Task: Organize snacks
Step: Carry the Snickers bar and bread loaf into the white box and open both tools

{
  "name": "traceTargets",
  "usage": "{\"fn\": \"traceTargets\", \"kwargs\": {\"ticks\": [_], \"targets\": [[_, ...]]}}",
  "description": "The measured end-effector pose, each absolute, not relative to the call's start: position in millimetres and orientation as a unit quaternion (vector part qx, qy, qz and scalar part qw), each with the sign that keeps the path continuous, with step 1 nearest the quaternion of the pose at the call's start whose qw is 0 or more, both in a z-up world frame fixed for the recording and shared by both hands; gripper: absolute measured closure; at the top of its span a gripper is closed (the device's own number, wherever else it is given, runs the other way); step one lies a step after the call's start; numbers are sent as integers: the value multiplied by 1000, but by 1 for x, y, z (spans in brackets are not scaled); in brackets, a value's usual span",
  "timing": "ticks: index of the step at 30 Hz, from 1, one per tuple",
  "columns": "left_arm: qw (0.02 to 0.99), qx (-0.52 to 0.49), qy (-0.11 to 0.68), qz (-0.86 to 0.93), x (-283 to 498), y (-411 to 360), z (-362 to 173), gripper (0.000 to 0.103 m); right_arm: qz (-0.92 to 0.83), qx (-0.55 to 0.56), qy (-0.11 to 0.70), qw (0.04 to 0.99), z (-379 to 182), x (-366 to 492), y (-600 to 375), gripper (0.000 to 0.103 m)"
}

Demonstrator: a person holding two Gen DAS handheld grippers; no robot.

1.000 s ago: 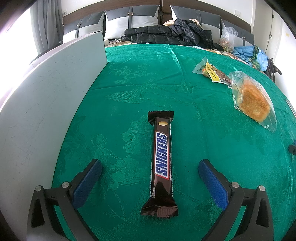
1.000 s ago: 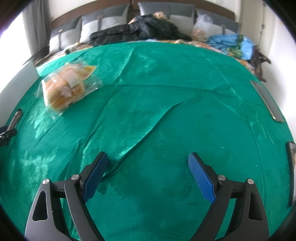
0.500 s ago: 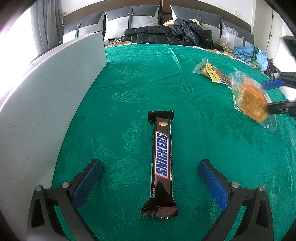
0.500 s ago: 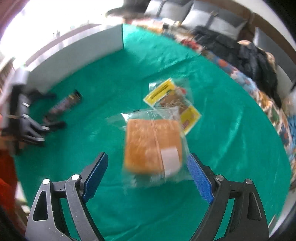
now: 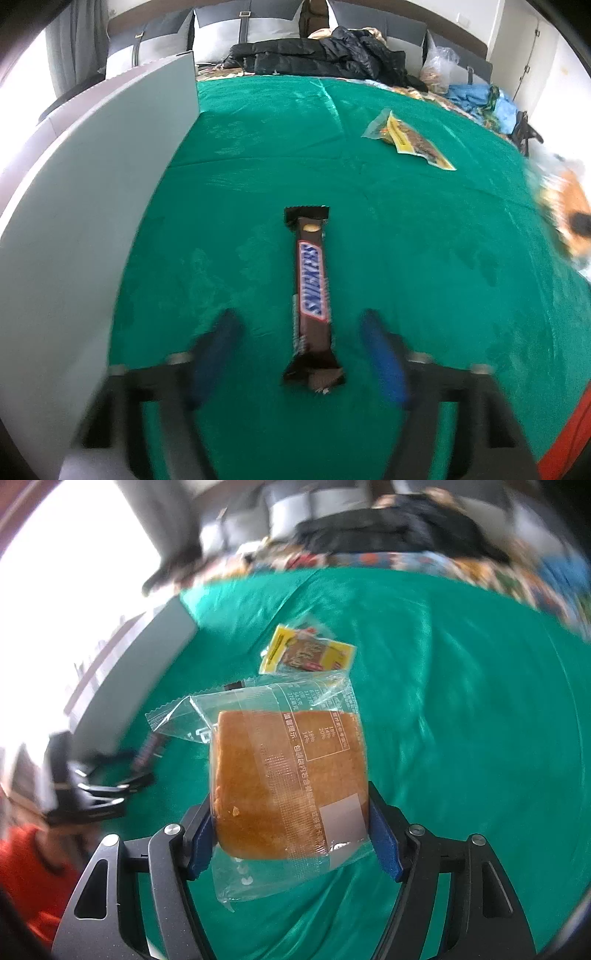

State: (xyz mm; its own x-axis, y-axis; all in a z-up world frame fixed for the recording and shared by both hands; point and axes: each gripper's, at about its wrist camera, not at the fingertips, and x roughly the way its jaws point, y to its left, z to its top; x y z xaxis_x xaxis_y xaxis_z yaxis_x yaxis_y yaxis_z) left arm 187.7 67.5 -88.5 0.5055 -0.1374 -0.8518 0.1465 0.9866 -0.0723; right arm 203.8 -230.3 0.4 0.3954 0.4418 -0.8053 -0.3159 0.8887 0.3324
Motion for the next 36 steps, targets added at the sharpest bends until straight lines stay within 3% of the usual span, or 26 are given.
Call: {"fn": "traceTargets", "kwargs": {"ticks": [2, 10, 15, 19, 20, 22, 23, 24, 31, 36], "targets": [[864, -7, 495, -89, 189, 71, -87, 86, 210, 85, 504, 833, -1, 185, -241, 30], [879, -99, 450, -121, 153, 100, -30, 87, 229, 133, 473, 840, 38, 169, -202, 30], [904, -120, 401, -87, 123, 172, 33, 87, 335, 135, 424, 830, 110, 184, -83, 30], [909, -127, 397, 6, 117, 252, 43, 87, 410, 121, 405, 809, 143, 196, 39, 28], [907, -134, 398, 37, 114, 276, 41, 85, 425, 113, 405, 802, 145, 198, 74, 27], [901, -142, 401, 81, 107, 308, 35, 61, 442, 99, 437, 777, 133, 200, 135, 25], [897, -143, 405, 103, 103, 321, 31, 31, 440, 91, 455, 769, 126, 201, 154, 25], [895, -144, 403, 127, 95, 334, 28, 19, 434, 78, 469, 765, 118, 200, 169, 25], [903, -148, 374, 152, 52, 346, 23, 17, 421, 65, 462, 778, 99, 187, 159, 25], [924, -138, 347, 78, 47, 297, 44, 16, 349, -40, 407, 843, 68, 169, 78, 25]]}}
